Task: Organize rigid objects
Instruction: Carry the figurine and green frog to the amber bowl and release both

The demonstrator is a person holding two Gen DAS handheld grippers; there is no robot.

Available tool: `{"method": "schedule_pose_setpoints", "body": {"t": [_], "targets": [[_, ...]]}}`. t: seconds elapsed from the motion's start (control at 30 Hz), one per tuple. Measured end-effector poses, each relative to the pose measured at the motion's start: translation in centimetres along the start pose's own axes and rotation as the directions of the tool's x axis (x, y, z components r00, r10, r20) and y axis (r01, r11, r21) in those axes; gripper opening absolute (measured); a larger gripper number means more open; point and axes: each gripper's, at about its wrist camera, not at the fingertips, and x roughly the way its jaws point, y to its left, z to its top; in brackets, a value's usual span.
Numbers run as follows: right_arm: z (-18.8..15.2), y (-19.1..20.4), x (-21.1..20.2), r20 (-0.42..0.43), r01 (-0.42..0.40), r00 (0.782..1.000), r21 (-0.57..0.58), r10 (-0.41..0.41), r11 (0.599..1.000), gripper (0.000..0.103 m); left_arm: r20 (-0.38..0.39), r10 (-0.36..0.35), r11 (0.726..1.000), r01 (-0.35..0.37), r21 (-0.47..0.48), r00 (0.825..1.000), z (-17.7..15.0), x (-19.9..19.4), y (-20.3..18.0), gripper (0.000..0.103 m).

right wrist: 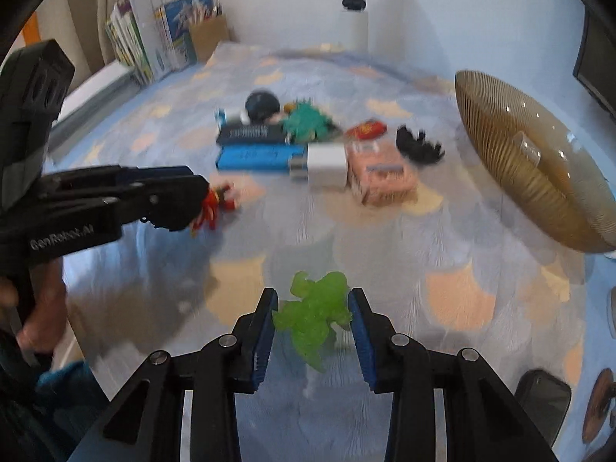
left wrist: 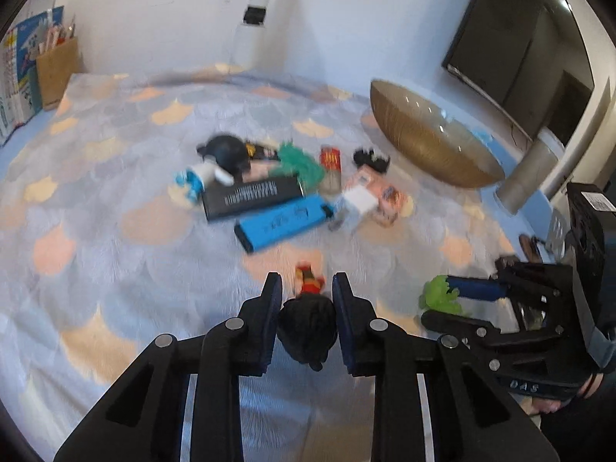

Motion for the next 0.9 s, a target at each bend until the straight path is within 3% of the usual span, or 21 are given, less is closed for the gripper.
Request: {"method": "schedule_pose_setpoints", "body": {"t": [0.07,0.1,0.13,0.2,0.27,0.37,0.47,0.53,0.57,0.6,0.73,0.9], "targets": [[-0.6,-0.1,0.1,-0.005,0.002,1.000,0.010,-0.002,1.000,0.037,-0.032,-0.023,1.000,0.023,0.004,0.999,-0.5,0.2,0.1,0.030],[-0.8,-0.5,0.0,-0.007,-0.002,1.000,0.030,0.002,1.000,0.040,-0.040,-0.030,1.000,0.030,0.007,0.999,-0.7,0.2,0.1,0.039],[-1.1,-0.8,-0.1,-0.009,-0.008,1.000,0.052,0.009,0.999,0.044,-0.048,-0.039,0.999,0.040,0.014,0.998,-0.8,0.1,0.1,0.039],[-1.5,-1.4,-0.5,0.001,-0.003,1.000,0.099,0.003,0.995,0.061,-0.059,-0.032,0.999,0.034,0.028,0.998,-1.1,0.1,-0.1,0.045],[-1.9,-1.9,-0.8,0.013,-0.032,0.999,0.160,0.031,0.987,0.061,-0.064,-0.009,0.999,0.012,0.038,0.998,-1.0,0.4,-0.1,0.053],[-1.7,-1.4,-0.7,0.027,-0.019,1.000,0.210,0.013,0.978,0.061,-0.075,0.009,0.999,-0.005,0.053,0.997,-0.9,0.9,-0.4,0.053],[-1.1,-0.3,-0.3,0.004,0.049,0.999,0.190,-0.050,0.981,0.061,-0.061,0.031,0.998,-0.028,0.061,0.998,-1.0,0.9,-0.7,0.053],[-0.7,0.6,0.1,-0.001,0.091,0.996,0.161,-0.092,0.983,0.052,-0.056,0.055,0.995,-0.051,0.080,0.997,-1.1,1.0,-1.0,0.052],[-0.6,1.1,0.2,0.002,0.102,0.995,0.143,-0.104,0.984,0.042,-0.055,0.068,0.994,-0.063,0.090,0.996,-1.1,1.1,-1.1,0.042],[-0.5,1.5,0.1,0.007,0.112,0.994,0.125,-0.114,0.986,0.039,-0.059,0.080,0.991,-0.073,0.109,0.995,-1.2,1.2,-1.4,0.029],[-0.5,1.9,-0.5,0.033,0.066,0.997,0.104,-0.069,0.992,0.039,-0.066,0.037,0.996,-0.032,0.081,0.997,-0.9,1.0,-1.3,0.029],[0.6,-0.5,-4.1,0.094,0.099,0.989,0.117,-0.110,0.988,0.039,0.028,0.009,0.994,-0.012,0.107,1.000,2.2,-1.1,-3.5,0.029]]}}
